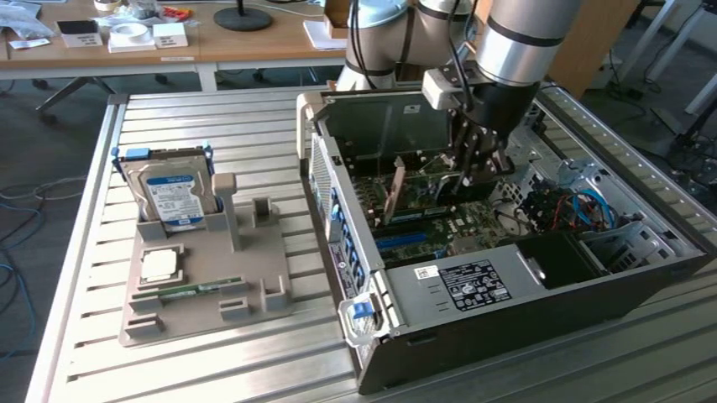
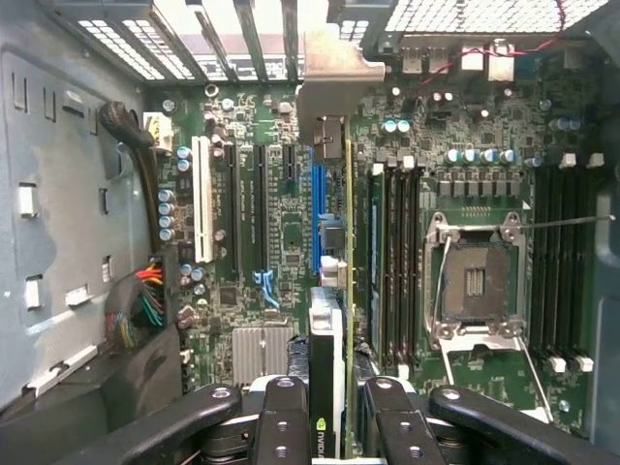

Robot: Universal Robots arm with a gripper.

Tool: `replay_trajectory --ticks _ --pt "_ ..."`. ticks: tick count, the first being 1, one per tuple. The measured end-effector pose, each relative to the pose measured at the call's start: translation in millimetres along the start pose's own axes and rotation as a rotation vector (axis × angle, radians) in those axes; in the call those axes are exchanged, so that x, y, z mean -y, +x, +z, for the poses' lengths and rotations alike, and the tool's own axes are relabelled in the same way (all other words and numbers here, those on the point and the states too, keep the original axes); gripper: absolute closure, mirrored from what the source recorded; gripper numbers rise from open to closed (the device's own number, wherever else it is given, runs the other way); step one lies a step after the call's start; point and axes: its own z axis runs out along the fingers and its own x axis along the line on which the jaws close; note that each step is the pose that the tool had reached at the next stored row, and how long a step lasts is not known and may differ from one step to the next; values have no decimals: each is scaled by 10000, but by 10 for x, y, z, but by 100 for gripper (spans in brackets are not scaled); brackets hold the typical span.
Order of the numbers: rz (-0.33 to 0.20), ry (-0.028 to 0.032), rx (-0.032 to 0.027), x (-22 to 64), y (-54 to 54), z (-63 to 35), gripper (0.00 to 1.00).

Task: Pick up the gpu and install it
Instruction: 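Insert the gpu into the slot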

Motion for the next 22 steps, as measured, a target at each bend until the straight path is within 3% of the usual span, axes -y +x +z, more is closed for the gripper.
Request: replay_trajectory --ticks 6,15,22 --pt "-48 0 2 -57 42 53 73" --pt "-61 4 2 -68 45 69 73" --pt "-77 26 9 -140 48 133 73"
